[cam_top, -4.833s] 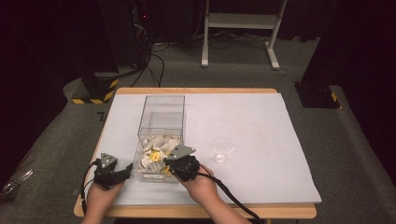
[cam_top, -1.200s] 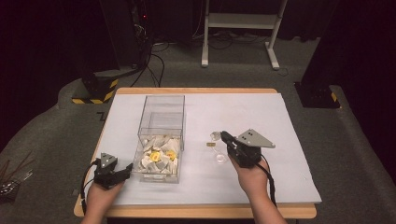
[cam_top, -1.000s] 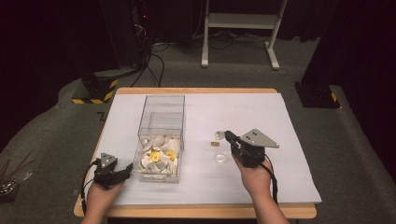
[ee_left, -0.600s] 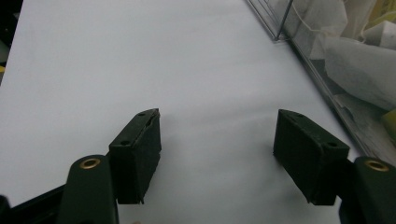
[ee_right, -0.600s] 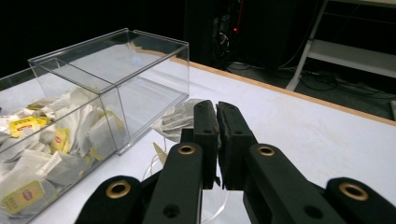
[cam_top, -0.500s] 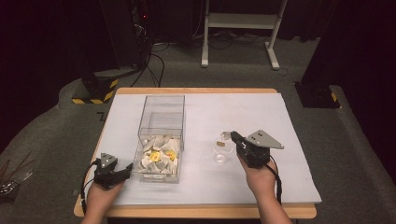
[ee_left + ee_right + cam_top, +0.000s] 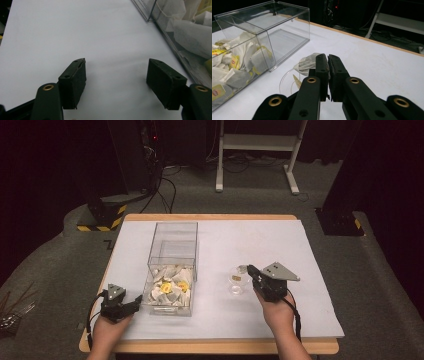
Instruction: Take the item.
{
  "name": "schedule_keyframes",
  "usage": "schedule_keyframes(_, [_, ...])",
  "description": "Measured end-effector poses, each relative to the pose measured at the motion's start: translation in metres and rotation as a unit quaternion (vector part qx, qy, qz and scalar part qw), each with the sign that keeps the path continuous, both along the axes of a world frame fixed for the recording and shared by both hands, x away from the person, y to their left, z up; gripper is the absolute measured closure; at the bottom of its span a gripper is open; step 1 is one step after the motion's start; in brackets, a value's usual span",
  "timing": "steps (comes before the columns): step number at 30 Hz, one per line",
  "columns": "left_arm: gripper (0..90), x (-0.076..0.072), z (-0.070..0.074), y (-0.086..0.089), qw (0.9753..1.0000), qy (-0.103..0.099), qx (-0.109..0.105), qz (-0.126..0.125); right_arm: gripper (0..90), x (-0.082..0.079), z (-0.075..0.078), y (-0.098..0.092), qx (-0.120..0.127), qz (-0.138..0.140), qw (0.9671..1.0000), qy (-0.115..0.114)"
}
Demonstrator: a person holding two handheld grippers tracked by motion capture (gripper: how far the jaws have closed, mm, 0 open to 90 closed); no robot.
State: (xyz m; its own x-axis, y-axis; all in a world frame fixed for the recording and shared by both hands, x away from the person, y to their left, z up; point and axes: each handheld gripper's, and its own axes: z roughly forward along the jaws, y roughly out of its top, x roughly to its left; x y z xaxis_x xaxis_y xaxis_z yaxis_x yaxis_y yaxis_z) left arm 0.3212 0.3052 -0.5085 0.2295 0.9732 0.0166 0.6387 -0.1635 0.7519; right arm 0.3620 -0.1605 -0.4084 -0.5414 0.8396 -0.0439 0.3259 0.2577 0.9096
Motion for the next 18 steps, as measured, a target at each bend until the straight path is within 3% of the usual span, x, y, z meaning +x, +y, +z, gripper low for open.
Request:
schedule_keyframes(11, [32.2, 0.0, 0.0, 0.0, 1.0, 0.0, 0.0, 0.0, 86.0, -0.001, -0.012, 0.003, -0.019, 0.002, 0.9998, 0.006])
schedule_keyframes(18, [32.1, 0.0, 0.0, 0.0, 1.0, 0.001, -0.001, 0.0, 82.7, -0.001, -0.014, 0.004, -0.018, 0.001, 0.9998, 0.008])
